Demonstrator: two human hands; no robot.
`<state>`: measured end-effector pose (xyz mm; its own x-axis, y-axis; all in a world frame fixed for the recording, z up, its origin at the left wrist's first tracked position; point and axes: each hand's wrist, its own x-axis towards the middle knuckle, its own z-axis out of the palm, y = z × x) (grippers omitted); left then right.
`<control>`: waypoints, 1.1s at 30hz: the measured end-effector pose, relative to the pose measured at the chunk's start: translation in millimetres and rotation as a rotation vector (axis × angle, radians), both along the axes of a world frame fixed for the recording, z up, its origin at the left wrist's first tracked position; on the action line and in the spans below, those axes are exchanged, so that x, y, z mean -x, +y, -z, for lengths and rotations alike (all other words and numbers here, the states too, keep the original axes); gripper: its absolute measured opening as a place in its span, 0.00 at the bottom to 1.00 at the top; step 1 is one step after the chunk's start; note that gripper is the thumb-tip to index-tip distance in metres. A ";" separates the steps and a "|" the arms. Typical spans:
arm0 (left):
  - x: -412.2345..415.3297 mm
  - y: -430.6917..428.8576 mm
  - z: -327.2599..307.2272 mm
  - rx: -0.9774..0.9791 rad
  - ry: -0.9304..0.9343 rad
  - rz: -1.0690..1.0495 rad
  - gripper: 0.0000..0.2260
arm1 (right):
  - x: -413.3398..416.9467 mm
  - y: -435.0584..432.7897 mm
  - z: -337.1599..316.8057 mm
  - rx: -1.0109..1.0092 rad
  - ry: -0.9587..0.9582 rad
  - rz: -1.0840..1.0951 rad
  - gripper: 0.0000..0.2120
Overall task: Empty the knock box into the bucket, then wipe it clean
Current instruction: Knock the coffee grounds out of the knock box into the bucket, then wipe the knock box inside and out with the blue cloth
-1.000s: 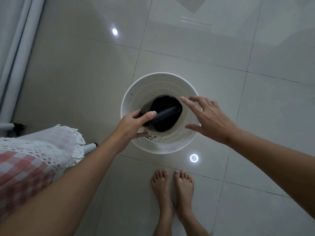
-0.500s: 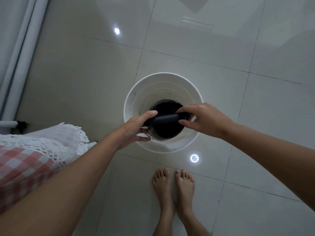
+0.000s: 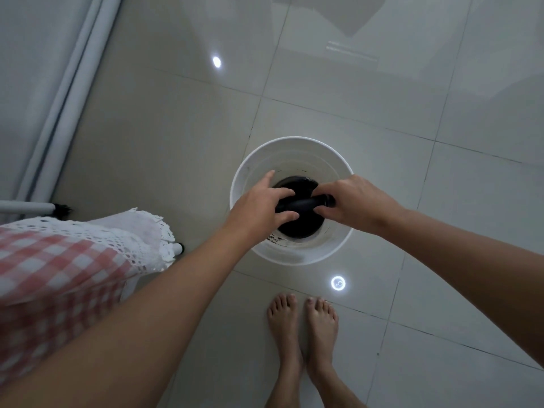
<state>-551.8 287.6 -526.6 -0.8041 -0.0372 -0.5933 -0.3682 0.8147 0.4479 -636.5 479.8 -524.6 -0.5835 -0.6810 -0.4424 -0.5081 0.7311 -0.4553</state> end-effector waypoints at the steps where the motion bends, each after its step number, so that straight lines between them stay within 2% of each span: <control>1: 0.8 2.5 -6.3 0.018 -0.011 0.006 0.25 | 0.3 -2.4 -4.9 -0.001 0.004 -0.009 0.14; 8: -8.4 2.1 -57.0 0.071 0.021 -0.003 0.17 | 1.1 -20.6 -61.3 -0.027 -0.002 -0.082 0.12; 15: -40.3 -23.9 -151.6 0.031 0.034 -0.123 0.17 | -9.8 -54.8 -176.2 0.012 0.040 -0.186 0.18; 20: -92.9 -51.5 -243.3 0.031 0.028 -0.290 0.18 | -27.2 -95.6 -266.6 0.166 0.028 -0.140 0.22; 25: -173.7 -77.4 -341.2 -0.007 0.121 -0.578 0.18 | -63.1 -153.1 -352.1 0.227 0.016 -0.155 0.22; 33: -330.5 -128.7 -461.5 -0.062 0.250 -0.969 0.13 | -156.7 -281.0 -421.7 0.325 -0.027 -0.211 0.19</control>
<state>-221.2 159.0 -65.1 -0.5453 -0.7170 -0.4342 -0.7499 0.1858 0.6349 -479.9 198.8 -102.9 -0.4071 -0.8918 -0.1972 -0.6164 0.4276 -0.6612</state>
